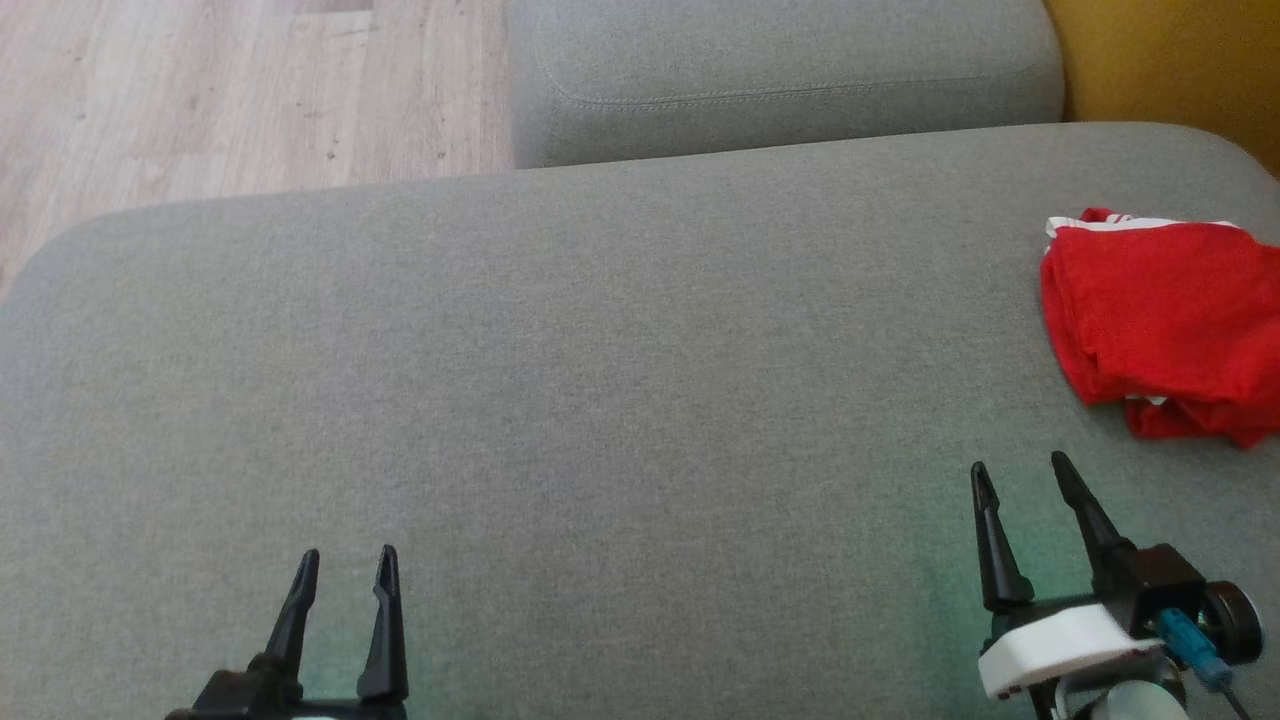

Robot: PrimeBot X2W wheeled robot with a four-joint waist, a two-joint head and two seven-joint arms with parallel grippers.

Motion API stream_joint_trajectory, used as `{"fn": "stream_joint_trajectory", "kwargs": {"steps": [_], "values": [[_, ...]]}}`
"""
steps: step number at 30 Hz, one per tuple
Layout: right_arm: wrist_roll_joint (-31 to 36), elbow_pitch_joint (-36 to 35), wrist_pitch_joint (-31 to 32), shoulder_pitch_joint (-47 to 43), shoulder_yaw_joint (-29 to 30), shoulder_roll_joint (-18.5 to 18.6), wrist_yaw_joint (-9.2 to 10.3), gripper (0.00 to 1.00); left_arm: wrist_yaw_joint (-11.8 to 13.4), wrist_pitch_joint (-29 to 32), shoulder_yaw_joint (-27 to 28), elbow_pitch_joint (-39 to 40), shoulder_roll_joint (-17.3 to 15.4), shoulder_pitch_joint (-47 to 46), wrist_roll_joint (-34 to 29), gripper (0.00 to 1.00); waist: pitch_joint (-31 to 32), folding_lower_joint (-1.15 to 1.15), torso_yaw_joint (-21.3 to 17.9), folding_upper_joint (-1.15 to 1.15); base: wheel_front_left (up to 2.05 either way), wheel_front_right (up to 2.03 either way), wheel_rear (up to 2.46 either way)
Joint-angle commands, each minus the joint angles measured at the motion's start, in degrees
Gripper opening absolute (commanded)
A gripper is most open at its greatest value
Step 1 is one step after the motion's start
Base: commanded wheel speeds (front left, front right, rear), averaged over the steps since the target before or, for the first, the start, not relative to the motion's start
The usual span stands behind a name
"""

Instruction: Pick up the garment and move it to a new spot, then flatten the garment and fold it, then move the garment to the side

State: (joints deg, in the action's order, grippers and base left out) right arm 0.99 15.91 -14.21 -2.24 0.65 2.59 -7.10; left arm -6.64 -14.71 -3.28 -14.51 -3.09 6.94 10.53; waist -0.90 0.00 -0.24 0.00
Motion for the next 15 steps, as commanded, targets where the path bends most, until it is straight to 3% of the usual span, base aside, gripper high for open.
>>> {"fn": "stream_joint_trajectory", "kwargs": {"steps": [1, 13, 14, 15], "values": [[-0.4, -2.1, -0.8, 2.5, -1.5, 0.3, -0.39, 1.00, -0.3, -0.3, 2.0, 1.4, 0.1, -2.0, -0.3, 1.00, -0.1, 0.00, 0.2, 0.00, 0.00, 0.00, 0.00], [-0.6, -3.3, -0.8, 3.0, -2.3, 0.3, -0.39, 1.00, -0.3, -0.3, 2.3, 1.6, 0.2, -2.2, -0.5, 1.00, -0.3, 0.00, 1.2, 0.00, 0.00, 0.00, 0.00], [-0.1, -1.3, 0.0, 0.5, -0.9, 0.0, 0.00, 0.00, 0.0, 0.0, 0.0, 0.0, 0.0, 0.0, 0.0, 0.00, -0.3, 0.00, 1.2, 0.00, 0.00, 0.00, 0.00], [-0.1, -1.0, 0.0, 0.4, -1.0, 0.0, 0.01, 0.00, 0.0, 0.0, -0.1, -0.4, 0.1, 0.0, 0.0, 0.00, -0.3, 0.00, 1.2, 0.00, 0.00, 0.00, 0.00]]}}
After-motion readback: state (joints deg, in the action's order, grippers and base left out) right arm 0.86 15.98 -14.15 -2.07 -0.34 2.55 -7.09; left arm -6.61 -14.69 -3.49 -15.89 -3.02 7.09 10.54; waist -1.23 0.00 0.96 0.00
